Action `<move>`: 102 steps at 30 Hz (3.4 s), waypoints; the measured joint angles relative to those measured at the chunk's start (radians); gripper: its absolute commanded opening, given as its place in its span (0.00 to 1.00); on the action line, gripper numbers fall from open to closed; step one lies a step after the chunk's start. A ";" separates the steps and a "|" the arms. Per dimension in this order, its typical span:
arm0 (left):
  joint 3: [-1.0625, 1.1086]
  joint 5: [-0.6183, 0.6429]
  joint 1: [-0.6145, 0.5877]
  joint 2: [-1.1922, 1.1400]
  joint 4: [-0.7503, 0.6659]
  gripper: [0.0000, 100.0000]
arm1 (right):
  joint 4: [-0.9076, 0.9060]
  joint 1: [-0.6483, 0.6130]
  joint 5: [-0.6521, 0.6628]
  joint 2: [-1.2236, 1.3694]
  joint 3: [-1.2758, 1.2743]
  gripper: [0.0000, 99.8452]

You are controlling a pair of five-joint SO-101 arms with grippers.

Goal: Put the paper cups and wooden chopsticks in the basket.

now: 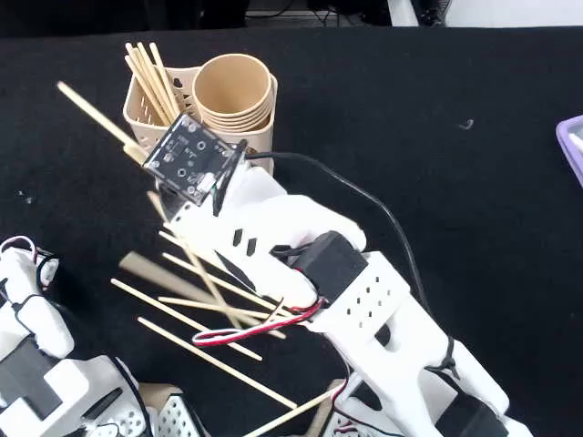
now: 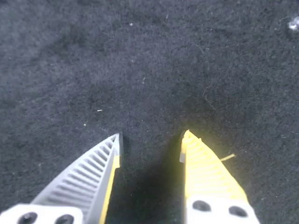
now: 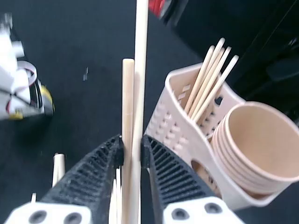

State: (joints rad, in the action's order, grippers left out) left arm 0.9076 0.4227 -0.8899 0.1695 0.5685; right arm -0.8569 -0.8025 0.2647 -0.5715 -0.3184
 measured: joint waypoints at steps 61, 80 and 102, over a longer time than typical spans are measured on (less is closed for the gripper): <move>0.000 0.000 0.000 0.000 0.000 0.21 | -0.163 0.218 -0.269 0.170 0.315 0.20; 0.000 0.000 0.000 0.000 0.000 0.21 | 0.196 0.103 -0.124 -0.109 -0.726 0.20; 0.000 0.000 0.000 0.000 0.000 0.21 | 0.052 0.095 0.069 0.680 -0.279 0.16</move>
State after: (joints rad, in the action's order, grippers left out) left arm 0.9076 0.4227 -0.8899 0.1695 0.5685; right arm -0.8048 -0.7073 0.3337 0.1082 -0.5976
